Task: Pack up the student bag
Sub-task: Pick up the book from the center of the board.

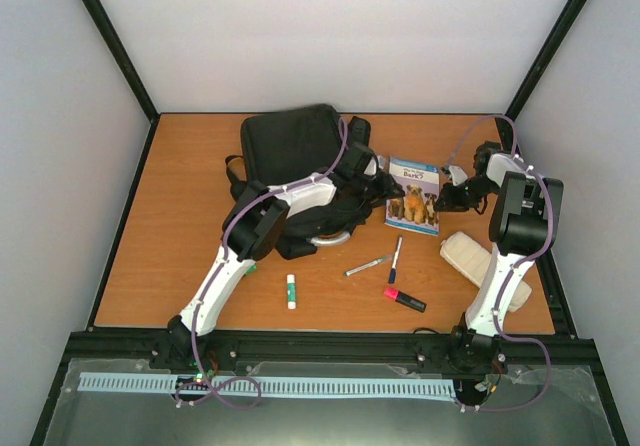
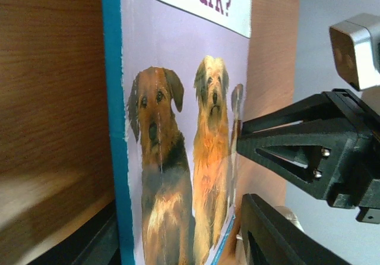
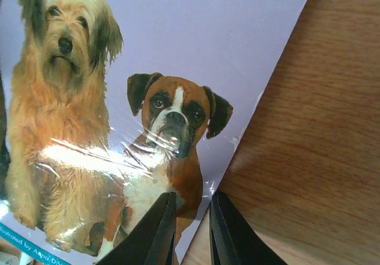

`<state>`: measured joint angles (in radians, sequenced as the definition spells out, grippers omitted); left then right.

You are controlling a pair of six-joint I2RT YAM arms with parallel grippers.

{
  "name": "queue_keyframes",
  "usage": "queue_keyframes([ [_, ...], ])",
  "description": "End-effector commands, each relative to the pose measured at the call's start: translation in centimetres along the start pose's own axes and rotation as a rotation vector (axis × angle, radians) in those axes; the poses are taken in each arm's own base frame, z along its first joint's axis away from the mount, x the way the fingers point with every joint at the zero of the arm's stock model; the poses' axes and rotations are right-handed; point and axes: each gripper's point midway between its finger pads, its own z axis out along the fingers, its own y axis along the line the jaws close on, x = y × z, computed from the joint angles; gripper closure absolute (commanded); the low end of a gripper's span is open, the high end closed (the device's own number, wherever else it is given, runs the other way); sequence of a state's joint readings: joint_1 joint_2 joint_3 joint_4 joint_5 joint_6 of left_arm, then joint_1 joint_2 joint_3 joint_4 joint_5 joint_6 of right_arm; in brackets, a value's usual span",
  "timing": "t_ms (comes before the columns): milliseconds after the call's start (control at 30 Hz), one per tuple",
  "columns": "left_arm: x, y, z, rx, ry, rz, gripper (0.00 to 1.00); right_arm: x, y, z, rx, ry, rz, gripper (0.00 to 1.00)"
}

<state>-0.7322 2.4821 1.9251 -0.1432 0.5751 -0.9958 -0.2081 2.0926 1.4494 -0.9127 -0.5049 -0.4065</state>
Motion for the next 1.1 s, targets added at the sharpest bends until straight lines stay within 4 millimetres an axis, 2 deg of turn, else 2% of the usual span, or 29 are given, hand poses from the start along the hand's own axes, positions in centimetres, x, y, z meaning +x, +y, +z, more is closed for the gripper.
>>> queue_keyframes([
  [0,0.7,-4.8,0.1,0.151,0.014,0.065,0.53,2.9,0.0,3.2,-0.032,0.105,0.027,0.82],
  [267,1.3,-4.4,-0.1,0.12,0.018,0.033,0.66,3.0,0.1,3.2,-0.037,0.103,0.028,0.82],
  [533,1.2,-5.1,-1.5,0.104,-0.013,0.05,0.97,2.7,0.9,2.2,-0.041,0.072,0.015,0.81],
  [633,1.4,-6.0,-2.7,0.117,-0.023,0.072,0.99,2.4,1.8,0.9,-0.048,0.045,0.007,0.79],
  [767,1.8,-7.6,-5.6,0.083,-0.05,0.153,0.99,1.6,3.1,-1.3,-0.047,-0.008,-0.02,0.73],
  [900,2.5,-8.8,-9.6,0.028,-0.083,0.242,0.99,0.7,5.0,-3.6,-0.073,-0.074,-0.07,0.67],
  [967,2.7,-9.0,-11.9,-0.007,-0.102,0.273,0.99,0.2,6.3,-4.9,-0.101,-0.117,-0.11,0.63],
  [1067,3.3,-8.0,-15.6,-0.083,-0.124,0.291,0.99,-0.6,8.0,-6.7,-0.131,-0.179,-0.176,0.5],
])
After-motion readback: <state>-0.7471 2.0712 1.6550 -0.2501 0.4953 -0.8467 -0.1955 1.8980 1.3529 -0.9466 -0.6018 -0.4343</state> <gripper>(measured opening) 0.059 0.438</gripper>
